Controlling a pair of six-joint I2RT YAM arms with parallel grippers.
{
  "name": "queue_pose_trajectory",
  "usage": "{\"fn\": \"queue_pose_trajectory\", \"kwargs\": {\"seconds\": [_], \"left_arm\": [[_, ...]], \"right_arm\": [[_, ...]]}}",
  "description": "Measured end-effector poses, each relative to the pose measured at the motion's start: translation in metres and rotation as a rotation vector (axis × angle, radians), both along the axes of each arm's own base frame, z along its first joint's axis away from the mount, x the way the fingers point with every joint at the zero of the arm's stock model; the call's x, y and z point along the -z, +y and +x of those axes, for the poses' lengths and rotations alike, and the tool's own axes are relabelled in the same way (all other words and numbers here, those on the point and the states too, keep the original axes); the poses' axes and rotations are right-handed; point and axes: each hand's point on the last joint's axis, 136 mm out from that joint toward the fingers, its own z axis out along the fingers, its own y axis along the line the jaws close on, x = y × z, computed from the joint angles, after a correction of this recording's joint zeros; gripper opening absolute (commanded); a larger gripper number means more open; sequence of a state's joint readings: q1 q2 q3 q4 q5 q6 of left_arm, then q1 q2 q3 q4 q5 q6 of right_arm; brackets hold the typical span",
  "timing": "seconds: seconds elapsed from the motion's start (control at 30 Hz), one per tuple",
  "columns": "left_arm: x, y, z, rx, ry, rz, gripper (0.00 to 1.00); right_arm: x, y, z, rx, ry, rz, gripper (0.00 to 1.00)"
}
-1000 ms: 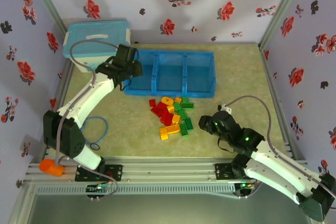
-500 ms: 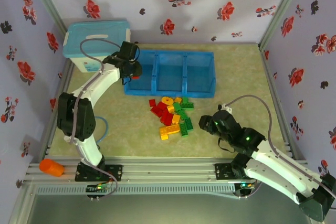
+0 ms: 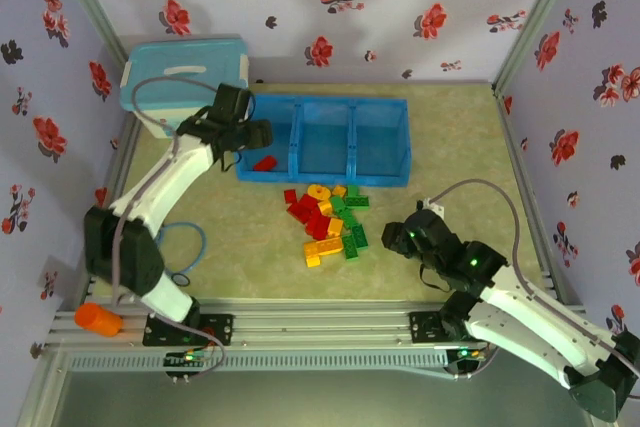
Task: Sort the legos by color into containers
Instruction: Place the lego in the container, then pick up the lego from the bottom-center of the table.
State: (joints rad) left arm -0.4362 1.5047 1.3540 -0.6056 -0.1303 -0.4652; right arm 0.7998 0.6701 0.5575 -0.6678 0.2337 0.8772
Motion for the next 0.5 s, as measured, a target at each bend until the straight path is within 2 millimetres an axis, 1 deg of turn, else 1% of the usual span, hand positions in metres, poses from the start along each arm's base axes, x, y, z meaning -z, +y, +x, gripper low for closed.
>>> {"fn": "queue_pose_trajectory", "kwargs": {"seconds": [0.1,0.17,0.23,0.3,0.4,0.5], "left_arm": [[-0.013,0.004,-0.041,0.028,-0.053,-0.031,0.73],[-0.016,0.006,-0.066,0.047,-0.086,-0.055,0.73],[-0.011,0.008,-0.09,0.065,-0.103,-0.067,0.73],[-0.001,0.01,-0.112,0.081,-0.107,-0.078,0.73],[0.013,0.011,-0.139,0.1,-0.101,-0.091,0.72],[0.024,0.011,-0.161,0.112,-0.097,-0.114,0.72]], "right_arm": [[-0.008,0.003,0.003,-0.022,-0.001,-0.031,0.64],[-0.009,0.007,0.007,-0.038,0.01,-0.058,0.62],[-0.006,0.012,0.01,-0.055,0.033,-0.09,0.61],[0.001,0.017,0.013,-0.074,0.065,-0.129,0.6],[0.008,0.024,0.018,-0.094,0.101,-0.172,0.6],[0.012,0.032,0.025,-0.109,0.125,-0.202,0.6]]}}
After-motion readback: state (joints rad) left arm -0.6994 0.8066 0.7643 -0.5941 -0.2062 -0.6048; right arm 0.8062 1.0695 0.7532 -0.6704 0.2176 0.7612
